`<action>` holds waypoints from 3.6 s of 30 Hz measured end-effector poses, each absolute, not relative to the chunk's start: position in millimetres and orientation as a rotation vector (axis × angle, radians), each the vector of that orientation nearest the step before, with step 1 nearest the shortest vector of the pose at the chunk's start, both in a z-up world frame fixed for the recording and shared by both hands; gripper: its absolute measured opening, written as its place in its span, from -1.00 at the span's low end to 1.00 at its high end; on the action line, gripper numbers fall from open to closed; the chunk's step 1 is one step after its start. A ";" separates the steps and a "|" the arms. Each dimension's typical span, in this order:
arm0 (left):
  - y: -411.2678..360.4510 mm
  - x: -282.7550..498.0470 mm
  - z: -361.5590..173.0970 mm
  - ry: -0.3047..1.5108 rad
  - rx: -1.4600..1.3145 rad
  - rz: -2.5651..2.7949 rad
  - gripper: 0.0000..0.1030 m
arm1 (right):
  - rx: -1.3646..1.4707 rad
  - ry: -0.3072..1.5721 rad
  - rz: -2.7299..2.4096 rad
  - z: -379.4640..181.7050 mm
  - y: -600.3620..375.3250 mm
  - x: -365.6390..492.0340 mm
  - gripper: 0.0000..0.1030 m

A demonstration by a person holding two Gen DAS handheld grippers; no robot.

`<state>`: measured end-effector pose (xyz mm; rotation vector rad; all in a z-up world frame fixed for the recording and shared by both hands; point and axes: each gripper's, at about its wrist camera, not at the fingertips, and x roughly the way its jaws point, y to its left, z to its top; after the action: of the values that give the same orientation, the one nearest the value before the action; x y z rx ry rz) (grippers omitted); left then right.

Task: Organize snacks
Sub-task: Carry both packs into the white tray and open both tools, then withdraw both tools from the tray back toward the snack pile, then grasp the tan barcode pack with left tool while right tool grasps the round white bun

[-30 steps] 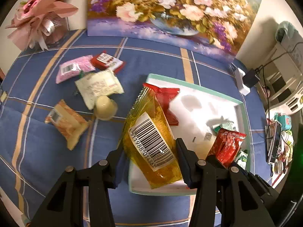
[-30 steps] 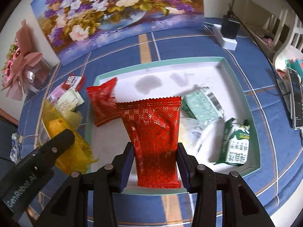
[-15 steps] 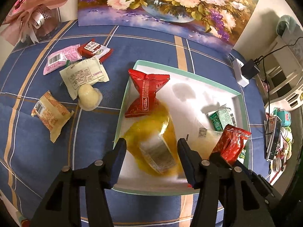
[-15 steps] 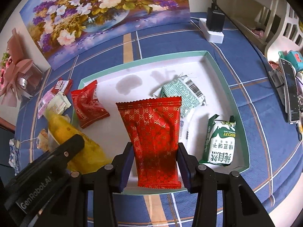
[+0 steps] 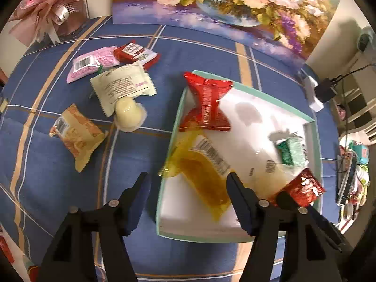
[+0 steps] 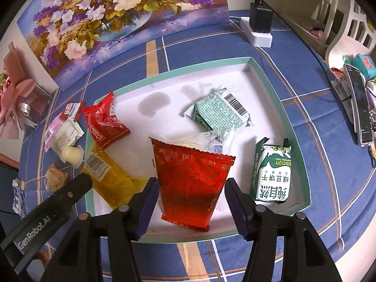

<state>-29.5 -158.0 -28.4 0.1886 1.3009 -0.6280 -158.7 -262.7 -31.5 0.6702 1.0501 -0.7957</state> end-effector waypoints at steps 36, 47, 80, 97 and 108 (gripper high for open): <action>-132.8 -3.6 -19.1 1.174 0.271 -0.425 0.84 | 0.570 1.021 -0.786 -29.2 -252.5 -147.5 1.00; -105.6 16.2 -11.0 1.187 0.217 -0.280 0.84 | 0.536 0.994 -0.789 -16.2 -241.3 -142.3 1.00; -13.9 82.8 -65.1 1.387 -0.094 -0.231 0.84 | 0.391 1.029 -0.564 -34.5 -141.6 -40.8 1.00; -47.0 104.0 -86.7 1.359 -0.103 -0.325 0.62 | 0.447 0.923 -0.489 -31.0 -158.8 -11.3 0.38; -60.5 114.3 -104.3 1.406 -0.155 -0.356 0.09 | 0.447 0.961 -0.451 -50.3 -164.4 12.2 -0.01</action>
<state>114.3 -60.5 -104.3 -0.1546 1.4061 -0.3565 12.2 -164.4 -50.3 0.4475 0.9605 -0.4514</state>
